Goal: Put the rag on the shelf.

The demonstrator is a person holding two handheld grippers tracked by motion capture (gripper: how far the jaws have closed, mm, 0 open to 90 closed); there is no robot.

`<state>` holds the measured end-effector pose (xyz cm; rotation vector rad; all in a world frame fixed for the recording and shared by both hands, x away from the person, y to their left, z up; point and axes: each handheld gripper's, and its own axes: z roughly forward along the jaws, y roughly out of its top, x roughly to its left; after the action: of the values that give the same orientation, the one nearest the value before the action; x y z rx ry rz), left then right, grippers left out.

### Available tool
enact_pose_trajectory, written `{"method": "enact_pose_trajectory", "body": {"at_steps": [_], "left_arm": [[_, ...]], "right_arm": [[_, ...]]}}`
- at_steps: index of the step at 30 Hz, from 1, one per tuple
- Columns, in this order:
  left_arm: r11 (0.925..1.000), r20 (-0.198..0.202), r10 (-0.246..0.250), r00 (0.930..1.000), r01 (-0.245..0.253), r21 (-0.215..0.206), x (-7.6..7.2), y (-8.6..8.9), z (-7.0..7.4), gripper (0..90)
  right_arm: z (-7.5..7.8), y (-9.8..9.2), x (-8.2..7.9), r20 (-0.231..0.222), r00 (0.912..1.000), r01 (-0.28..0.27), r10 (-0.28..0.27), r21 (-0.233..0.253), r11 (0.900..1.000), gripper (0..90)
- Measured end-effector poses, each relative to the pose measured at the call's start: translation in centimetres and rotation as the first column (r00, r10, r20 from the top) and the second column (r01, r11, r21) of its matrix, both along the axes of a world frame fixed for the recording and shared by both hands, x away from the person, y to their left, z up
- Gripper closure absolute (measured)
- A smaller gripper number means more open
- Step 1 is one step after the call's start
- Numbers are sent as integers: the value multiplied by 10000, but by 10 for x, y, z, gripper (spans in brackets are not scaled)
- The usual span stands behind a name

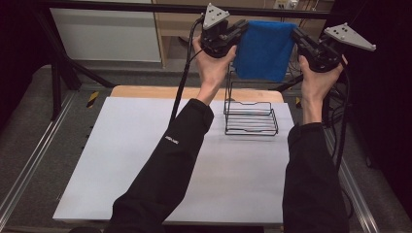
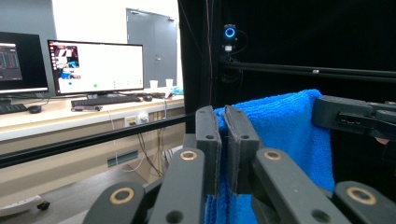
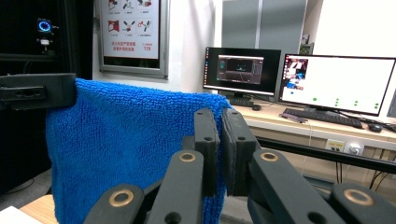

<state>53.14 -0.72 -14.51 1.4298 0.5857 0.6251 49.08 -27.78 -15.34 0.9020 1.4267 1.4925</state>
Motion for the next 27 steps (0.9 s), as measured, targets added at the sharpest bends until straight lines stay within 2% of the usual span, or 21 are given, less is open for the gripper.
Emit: {"method": "enact_pose_trajectory", "body": {"at_steps": [7, 14, 23, 27], "left_arm": [[9997, 118, 130, 9998, -133, 227, 10, 0, -7, 847], [9985, -6, 12, 10000, -12, 553, 14, -2, -21, 848], [9970, -183, -323, 9993, 336, 704, 9, -4, -43, 848], [9942, -308, -425, 9986, 453, 973, 8, -6, -54, 847]], "right_arm": [[-6, 1, 11, -243, 9997, 58, -67, -360, 9993, 863], [-16, -2, 20, -412, 9991, 36, -48, -288, 9996, 863], [-39, -5, 18, -889, 9960, -27, -18, -511, 9987, 862], [-48, -9, 14, -1228, 9924, -71, 8, -507, 9987, 861]]}}
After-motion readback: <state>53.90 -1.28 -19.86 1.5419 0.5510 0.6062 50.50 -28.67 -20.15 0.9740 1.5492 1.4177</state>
